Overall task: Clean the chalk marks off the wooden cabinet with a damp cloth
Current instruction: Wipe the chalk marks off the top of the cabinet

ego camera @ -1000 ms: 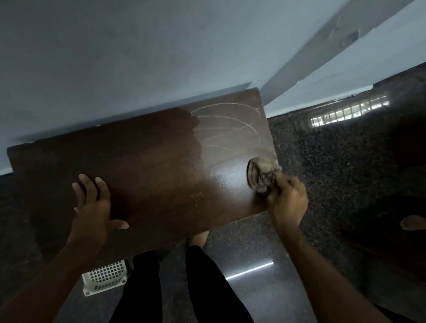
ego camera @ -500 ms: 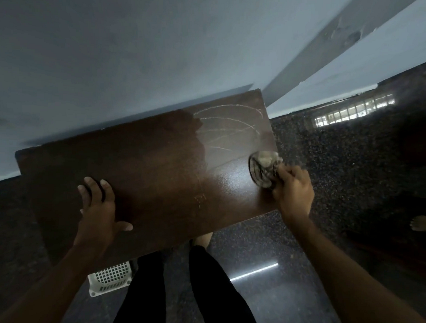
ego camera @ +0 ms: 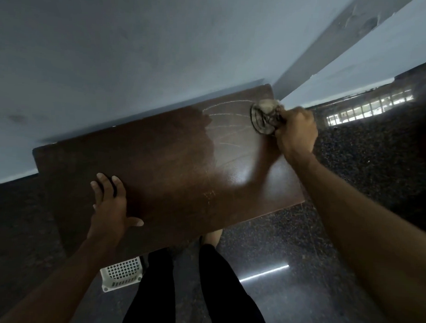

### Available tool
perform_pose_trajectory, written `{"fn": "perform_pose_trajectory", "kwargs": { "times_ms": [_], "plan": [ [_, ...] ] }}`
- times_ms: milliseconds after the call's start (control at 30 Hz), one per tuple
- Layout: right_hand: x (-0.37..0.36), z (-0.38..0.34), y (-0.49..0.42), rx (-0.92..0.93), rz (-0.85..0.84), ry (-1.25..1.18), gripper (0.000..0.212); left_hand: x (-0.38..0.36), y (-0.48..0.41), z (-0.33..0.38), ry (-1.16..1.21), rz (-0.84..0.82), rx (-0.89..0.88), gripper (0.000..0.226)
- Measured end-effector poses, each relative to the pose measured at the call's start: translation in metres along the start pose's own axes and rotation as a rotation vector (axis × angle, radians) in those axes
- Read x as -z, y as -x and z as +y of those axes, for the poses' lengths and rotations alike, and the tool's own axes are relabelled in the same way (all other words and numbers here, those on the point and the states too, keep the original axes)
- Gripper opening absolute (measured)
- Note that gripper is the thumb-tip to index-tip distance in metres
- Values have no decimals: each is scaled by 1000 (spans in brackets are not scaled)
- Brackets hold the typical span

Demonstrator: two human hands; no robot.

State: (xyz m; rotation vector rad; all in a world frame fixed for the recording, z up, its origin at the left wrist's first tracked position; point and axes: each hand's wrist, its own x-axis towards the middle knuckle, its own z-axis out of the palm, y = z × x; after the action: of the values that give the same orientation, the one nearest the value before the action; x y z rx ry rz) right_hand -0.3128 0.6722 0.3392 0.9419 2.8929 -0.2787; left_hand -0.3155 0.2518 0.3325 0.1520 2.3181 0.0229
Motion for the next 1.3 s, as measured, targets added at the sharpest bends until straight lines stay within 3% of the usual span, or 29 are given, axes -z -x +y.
{"fn": "perform_pose_trajectory", "kwargs": {
  "times_ms": [233,533,1000,1300],
  "plan": [
    [1,18,17,87,-50,42,37,2,1,4,11,9,18,132],
    [-9,81,138,-45,-118,79,37,1,1,3,-6,31,4,132],
    [8,-32,-48,26,-75,37,35,2,-1,2,-6,-9,10,131],
    [0,5,-10,103,-47,35,33,2,1,4,-6,15,-5,129]
  ]
}}
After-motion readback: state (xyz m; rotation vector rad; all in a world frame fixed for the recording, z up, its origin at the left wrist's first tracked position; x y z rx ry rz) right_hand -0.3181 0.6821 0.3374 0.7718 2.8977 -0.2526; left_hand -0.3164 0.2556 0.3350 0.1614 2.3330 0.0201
